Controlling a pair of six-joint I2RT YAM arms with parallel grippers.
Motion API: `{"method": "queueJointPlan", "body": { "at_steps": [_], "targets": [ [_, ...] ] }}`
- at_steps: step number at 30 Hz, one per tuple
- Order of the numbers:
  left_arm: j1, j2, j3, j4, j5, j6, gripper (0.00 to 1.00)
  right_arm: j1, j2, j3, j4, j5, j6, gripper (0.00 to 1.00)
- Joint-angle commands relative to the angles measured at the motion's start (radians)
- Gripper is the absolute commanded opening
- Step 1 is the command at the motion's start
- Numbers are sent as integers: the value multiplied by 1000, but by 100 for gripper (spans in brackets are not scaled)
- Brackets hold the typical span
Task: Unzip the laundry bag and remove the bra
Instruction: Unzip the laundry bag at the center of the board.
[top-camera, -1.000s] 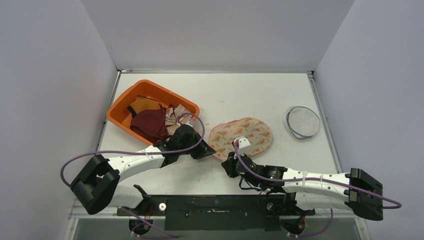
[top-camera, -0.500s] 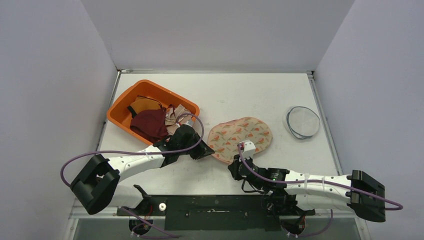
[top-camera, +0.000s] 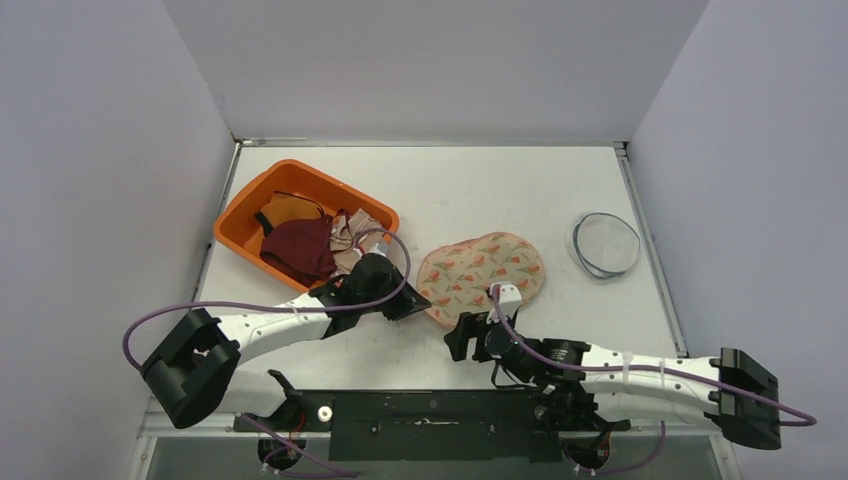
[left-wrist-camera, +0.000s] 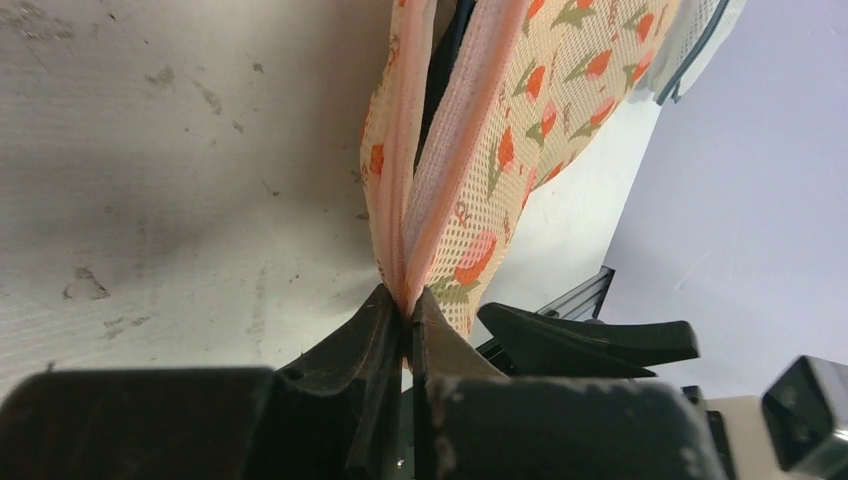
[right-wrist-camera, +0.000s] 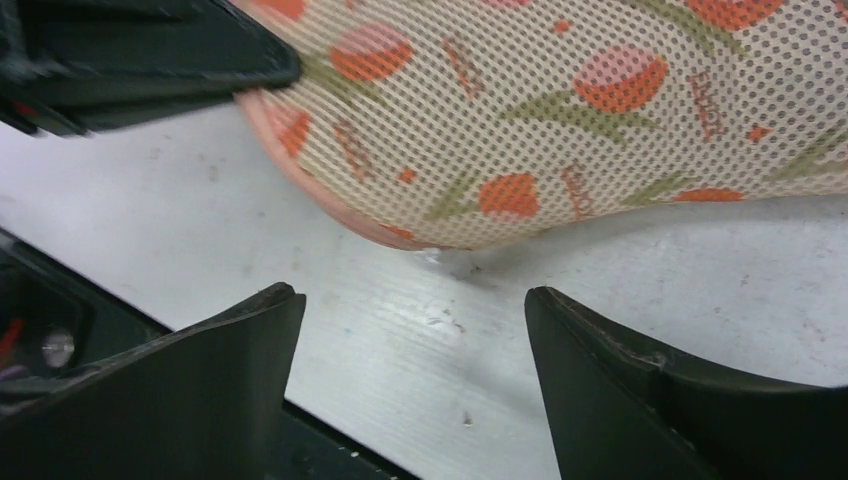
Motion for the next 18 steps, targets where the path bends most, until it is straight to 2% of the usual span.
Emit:
{"method": "queueJointPlan", "body": {
  "at_steps": [1,4,10,16,18],
  "targets": [
    [-48,4,-13,100,-88,-29,0,11,-125,-17,-8,36,144,88],
    [-80,-6,-38,125,-162,-80,0,12,-191,-61,-9,74,285,93],
    [-180,-83,-129,173,-386,-207,0,10,-312,-181,-6,186,571,93],
    [-280,-138,-170,162,-551,-263,0,-48,-270,-219,9,242,662,93],
    [-297,-132,-167,161,-557,-258,7,-93,-230,-236,73,222,639,93]
  ]
}}
